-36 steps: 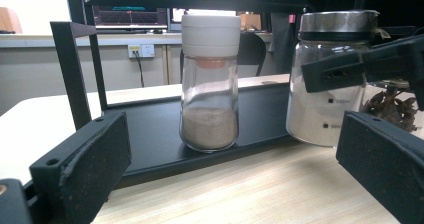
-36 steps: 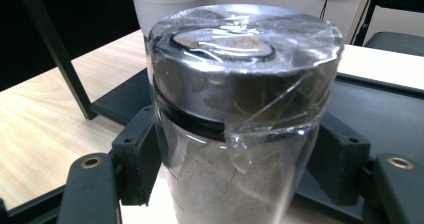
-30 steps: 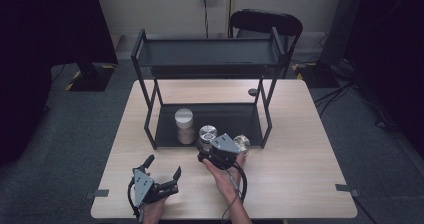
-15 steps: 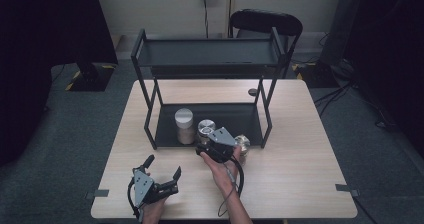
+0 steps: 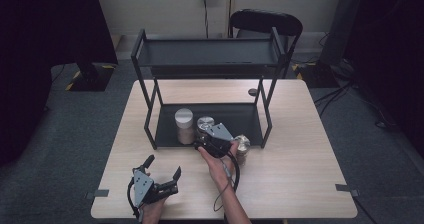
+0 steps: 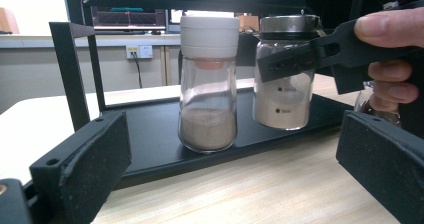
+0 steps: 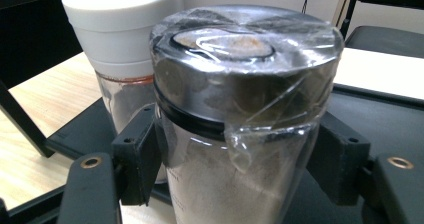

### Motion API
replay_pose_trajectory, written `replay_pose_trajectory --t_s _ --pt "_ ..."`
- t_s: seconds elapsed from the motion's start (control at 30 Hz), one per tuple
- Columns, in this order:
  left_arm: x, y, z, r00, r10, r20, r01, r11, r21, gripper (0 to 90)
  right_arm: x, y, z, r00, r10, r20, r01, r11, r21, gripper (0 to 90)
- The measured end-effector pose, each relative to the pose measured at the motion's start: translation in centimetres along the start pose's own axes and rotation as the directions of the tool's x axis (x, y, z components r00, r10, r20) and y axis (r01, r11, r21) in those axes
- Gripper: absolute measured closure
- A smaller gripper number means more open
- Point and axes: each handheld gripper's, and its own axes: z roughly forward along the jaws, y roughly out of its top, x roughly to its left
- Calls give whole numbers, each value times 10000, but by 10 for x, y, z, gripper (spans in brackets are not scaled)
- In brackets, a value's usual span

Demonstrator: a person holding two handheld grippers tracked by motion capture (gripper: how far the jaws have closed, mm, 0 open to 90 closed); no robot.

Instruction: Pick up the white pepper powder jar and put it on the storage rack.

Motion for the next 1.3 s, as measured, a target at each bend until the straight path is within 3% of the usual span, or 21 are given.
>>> replay_pose_trajectory --t_s 0.17,0.73,1.3 --pt "0 0 0 10000 -8 19 8 10000 -18 3 6 3 7 9996 17 272 -20 9999 110 307" --pt "2 -1 0 10000 -18 89 18 10000 -39 3 9 5 23 9977 135 662 -158 9993 348 307" --pt "2 -1 -1 9999 -6 112 6 10000 -46 3 5 5 35 9971 239 724 -282 9979 590 307"
